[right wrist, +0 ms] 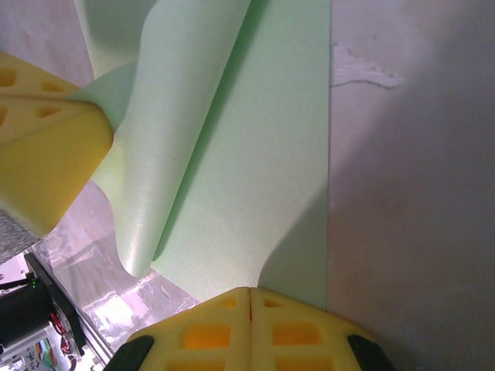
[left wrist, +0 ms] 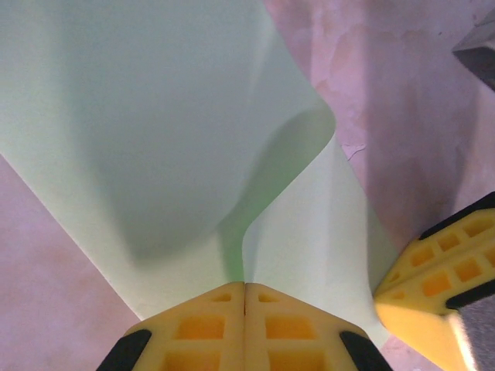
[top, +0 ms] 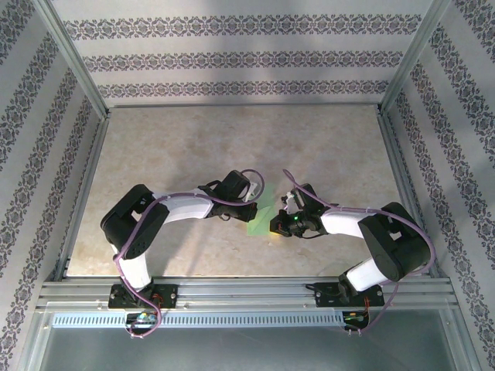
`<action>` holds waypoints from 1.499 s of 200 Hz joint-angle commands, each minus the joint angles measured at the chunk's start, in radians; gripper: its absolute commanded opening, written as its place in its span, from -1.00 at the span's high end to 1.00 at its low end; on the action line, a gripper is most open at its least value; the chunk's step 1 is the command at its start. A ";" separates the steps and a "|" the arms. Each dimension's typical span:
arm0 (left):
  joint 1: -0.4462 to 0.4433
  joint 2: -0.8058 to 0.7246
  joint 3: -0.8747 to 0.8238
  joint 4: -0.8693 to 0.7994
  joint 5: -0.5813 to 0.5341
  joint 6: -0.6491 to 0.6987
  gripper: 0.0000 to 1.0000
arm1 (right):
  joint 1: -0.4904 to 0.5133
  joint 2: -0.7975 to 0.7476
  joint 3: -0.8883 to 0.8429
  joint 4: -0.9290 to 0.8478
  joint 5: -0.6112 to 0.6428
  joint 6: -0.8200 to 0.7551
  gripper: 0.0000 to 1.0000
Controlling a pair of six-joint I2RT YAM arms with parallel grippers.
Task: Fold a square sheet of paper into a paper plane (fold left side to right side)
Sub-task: Fold the triangle a second time at the center of the table.
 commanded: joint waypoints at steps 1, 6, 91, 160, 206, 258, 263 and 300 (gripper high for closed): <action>0.017 0.017 0.019 0.010 -0.007 0.037 1.00 | 0.008 0.041 -0.006 -0.074 0.042 -0.020 1.00; 0.018 0.017 0.021 0.011 -0.008 0.038 1.00 | 0.009 0.042 -0.006 -0.074 0.042 -0.020 1.00; 0.030 0.025 0.036 0.009 -0.027 0.050 1.00 | 0.008 0.056 -0.007 -0.074 0.042 -0.022 1.00; 0.031 0.033 0.057 -0.022 -0.047 0.071 1.00 | 0.008 0.049 -0.010 -0.079 0.045 -0.022 1.00; 0.031 0.026 0.041 -0.029 -0.052 0.075 1.00 | 0.009 0.053 -0.008 -0.079 0.044 -0.025 1.00; 0.031 0.014 0.008 0.001 -0.013 0.070 1.00 | 0.008 0.053 -0.007 -0.079 0.045 -0.026 1.00; 0.031 0.014 0.006 0.003 -0.009 0.070 1.00 | 0.008 0.055 -0.007 -0.079 0.044 -0.027 1.00; 0.031 -0.012 -0.029 0.033 -0.013 0.062 1.00 | 0.009 0.061 -0.003 -0.079 0.040 -0.028 1.00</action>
